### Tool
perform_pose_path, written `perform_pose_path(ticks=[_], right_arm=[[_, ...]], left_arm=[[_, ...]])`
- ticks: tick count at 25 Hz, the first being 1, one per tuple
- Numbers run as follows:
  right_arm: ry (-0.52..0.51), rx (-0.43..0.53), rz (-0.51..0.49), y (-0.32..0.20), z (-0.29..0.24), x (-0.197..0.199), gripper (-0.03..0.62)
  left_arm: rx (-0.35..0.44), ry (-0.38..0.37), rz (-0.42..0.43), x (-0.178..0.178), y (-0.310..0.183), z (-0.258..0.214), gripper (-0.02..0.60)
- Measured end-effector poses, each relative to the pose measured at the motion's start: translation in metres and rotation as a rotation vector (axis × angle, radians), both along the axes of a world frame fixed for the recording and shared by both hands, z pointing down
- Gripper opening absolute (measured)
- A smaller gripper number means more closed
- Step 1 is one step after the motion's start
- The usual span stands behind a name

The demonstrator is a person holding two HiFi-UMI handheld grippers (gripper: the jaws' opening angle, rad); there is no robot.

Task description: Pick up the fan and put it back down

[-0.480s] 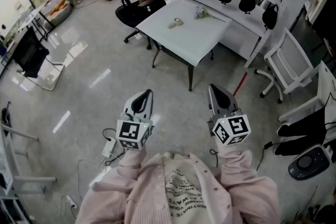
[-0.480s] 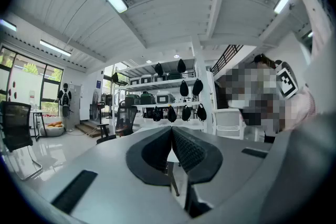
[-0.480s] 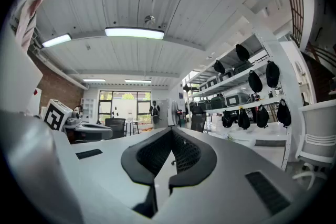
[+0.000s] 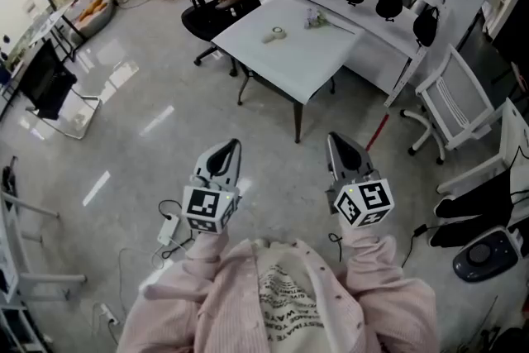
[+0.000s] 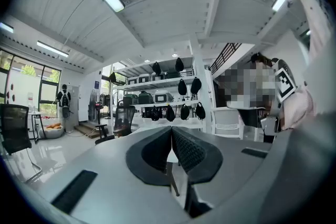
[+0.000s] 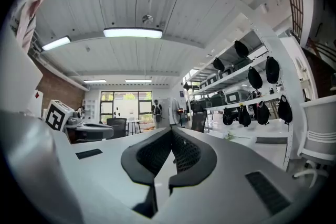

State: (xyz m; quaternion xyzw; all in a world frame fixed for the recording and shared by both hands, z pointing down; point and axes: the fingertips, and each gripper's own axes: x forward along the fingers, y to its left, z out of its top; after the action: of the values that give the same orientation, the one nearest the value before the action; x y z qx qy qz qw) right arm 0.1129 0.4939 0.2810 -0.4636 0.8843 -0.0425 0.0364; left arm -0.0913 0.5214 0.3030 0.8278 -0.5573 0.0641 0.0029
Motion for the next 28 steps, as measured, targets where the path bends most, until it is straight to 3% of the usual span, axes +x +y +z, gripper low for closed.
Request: perform_pose_path(ticks=[14,15,17,18,20,24,28], right_arm=[[-0.060,-0.043,-0.021,-0.027,0.013,0.009,-0.002],[-0.063,-0.047,-0.020,-0.029,0.014,0.009,-0.002],[-0.067,-0.055,-0.017,-0.032,0.017,0.009,-0.002],[-0.067,-0.060,-0.017,-0.035,0.020,0.008,-0.002],[-0.065,-0.074,-0.016,-0.040,0.027,0.007,-0.002],[-0.059,-0.088,-0.020,-0.057,0.035,0.001,-0.002],[-0.053,-0.097,-0.006,-0.084,0.040,-0.003,-0.002]], left_arm=[[-0.049,0.018,-0.035,0.006,-0.026,0.009,0.005],[-0.055,0.021,-0.035,0.005,-0.028,0.010,0.016],[-0.068,0.031,-0.030,0.005,-0.033,0.014,0.116],[-0.075,0.033,-0.028,0.004,-0.035,0.016,0.135],[-0.086,0.034,-0.029,0.004,-0.039,0.022,0.144],[-0.109,0.054,-0.022,0.000,-0.058,0.033,0.226],[-0.121,0.053,-0.014,-0.005,-0.090,0.040,0.243]])
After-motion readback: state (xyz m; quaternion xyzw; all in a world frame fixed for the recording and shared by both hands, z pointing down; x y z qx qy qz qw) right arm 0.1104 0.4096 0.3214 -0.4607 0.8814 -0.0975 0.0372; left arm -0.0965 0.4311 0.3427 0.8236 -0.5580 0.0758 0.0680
